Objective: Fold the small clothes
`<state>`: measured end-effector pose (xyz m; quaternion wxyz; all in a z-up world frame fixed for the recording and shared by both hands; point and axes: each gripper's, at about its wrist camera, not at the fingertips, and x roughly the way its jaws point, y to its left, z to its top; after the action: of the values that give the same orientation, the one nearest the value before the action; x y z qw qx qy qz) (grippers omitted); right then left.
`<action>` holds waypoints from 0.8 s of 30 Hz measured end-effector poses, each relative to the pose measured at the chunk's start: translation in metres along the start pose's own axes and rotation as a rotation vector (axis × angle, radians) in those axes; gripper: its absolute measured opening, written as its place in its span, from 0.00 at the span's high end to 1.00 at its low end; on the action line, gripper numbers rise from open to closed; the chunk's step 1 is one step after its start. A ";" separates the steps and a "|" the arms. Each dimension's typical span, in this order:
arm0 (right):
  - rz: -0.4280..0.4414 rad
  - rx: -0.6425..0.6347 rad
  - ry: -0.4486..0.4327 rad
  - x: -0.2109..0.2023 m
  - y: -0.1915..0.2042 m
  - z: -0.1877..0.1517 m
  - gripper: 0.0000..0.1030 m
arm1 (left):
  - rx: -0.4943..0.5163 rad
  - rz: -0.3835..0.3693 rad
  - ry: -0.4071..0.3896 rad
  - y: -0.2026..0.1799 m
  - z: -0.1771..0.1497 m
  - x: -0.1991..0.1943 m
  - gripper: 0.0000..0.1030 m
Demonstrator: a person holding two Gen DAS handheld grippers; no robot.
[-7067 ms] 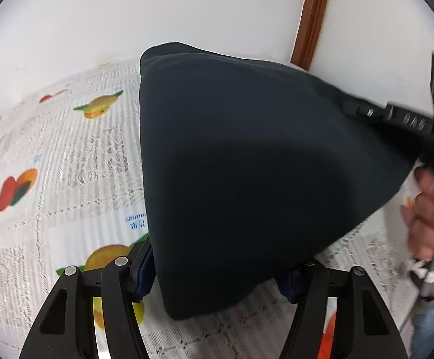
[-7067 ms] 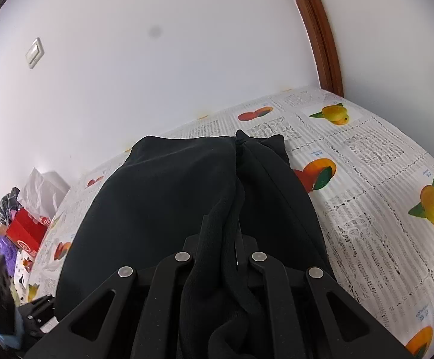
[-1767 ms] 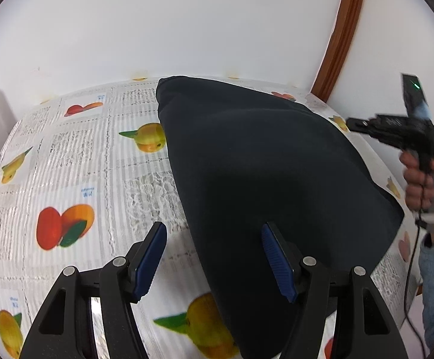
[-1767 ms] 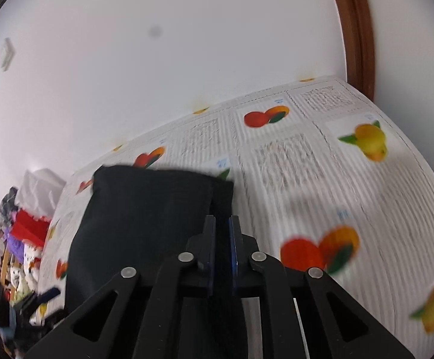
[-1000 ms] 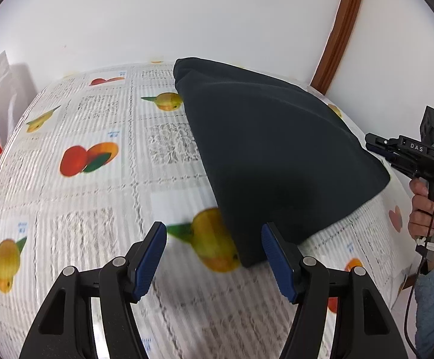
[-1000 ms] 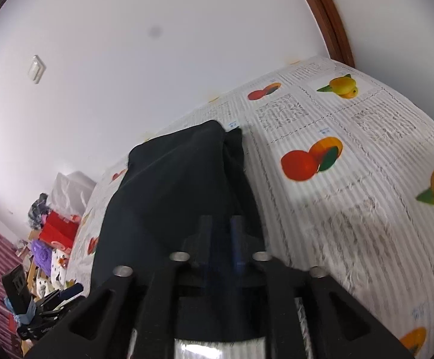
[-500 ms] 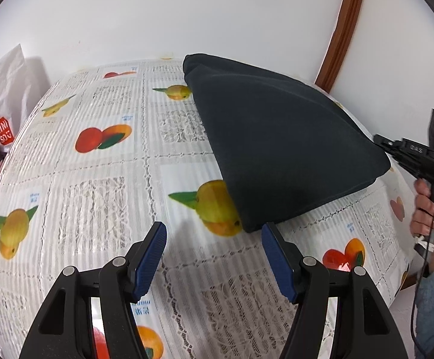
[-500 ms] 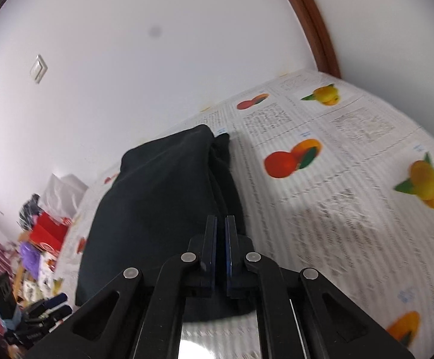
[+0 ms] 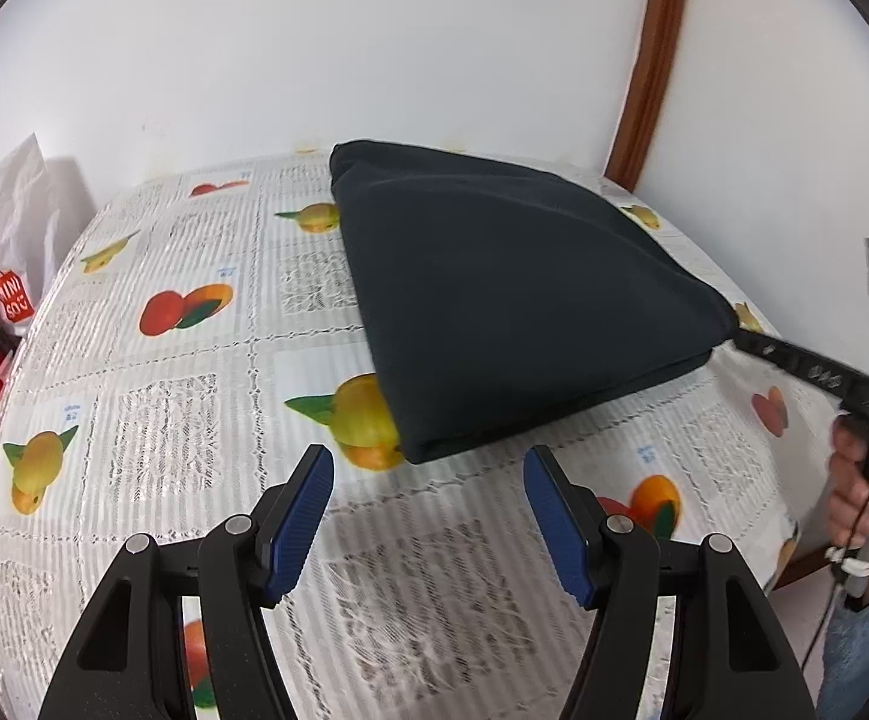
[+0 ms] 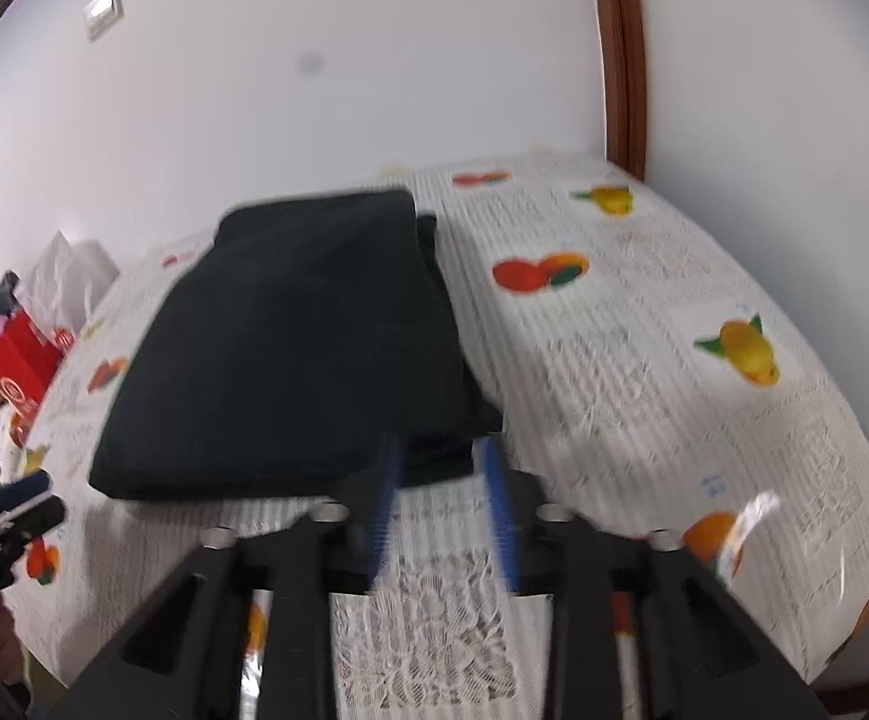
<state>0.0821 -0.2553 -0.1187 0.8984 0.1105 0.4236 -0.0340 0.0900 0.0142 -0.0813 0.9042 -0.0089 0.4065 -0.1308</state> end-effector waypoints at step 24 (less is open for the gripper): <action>0.133 0.020 0.030 0.057 -0.011 0.002 0.63 | -0.025 0.019 0.075 0.014 -0.004 0.057 0.50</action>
<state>0.1179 -0.2642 -0.1630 0.8910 0.1478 0.4286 0.0233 0.1266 0.0140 -0.1270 0.8894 -0.0112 0.4418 -0.1173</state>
